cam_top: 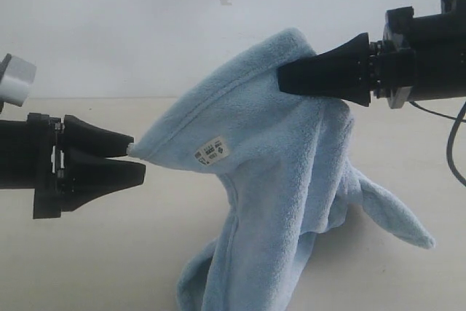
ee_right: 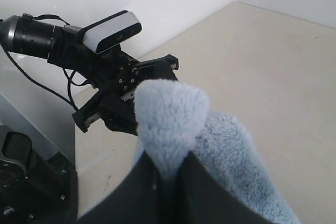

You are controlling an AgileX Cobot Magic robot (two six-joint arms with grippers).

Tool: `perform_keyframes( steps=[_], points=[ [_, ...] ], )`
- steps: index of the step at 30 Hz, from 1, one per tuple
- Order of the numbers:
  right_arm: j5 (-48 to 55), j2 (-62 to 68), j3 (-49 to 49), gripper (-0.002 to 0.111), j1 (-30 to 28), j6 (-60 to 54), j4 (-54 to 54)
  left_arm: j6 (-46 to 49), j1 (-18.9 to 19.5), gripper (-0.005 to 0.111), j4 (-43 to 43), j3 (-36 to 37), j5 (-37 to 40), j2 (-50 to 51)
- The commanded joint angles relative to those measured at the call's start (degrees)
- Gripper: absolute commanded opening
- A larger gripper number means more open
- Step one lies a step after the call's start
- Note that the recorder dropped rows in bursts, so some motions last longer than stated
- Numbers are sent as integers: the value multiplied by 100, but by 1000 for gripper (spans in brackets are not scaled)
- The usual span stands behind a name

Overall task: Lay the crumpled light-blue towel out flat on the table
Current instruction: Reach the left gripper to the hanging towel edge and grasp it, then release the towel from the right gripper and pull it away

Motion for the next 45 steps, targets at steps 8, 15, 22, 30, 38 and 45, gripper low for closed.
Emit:
perform_keyframes(
  steps=[8, 15, 22, 30, 38, 45],
  points=[
    [92, -48, 5, 0, -1, -59, 65, 28, -663, 65, -132, -230, -350, 103],
    [92, -48, 5, 0, -1, -57, 32, 28, -860, 21, -853, -230, -368, 324],
    [92, -48, 5, 0, -1, -44, -166, 28, -810, 4, -880, -240, -26, 99],
    [-1952, -48, 5, 10, -1, 564, -1095, -524, -185, 4, -880, -364, -74, -1343],
    [-2544, -48, 5, 68, -1, 1017, -1405, -1853, 299, 4, 181, -562, -1388, -2945],
    [-2957, -38, 5, 55, -1, 3000, -3594, -3426, 299, 4, 1862, -562, -1775, -3463]
  ],
)
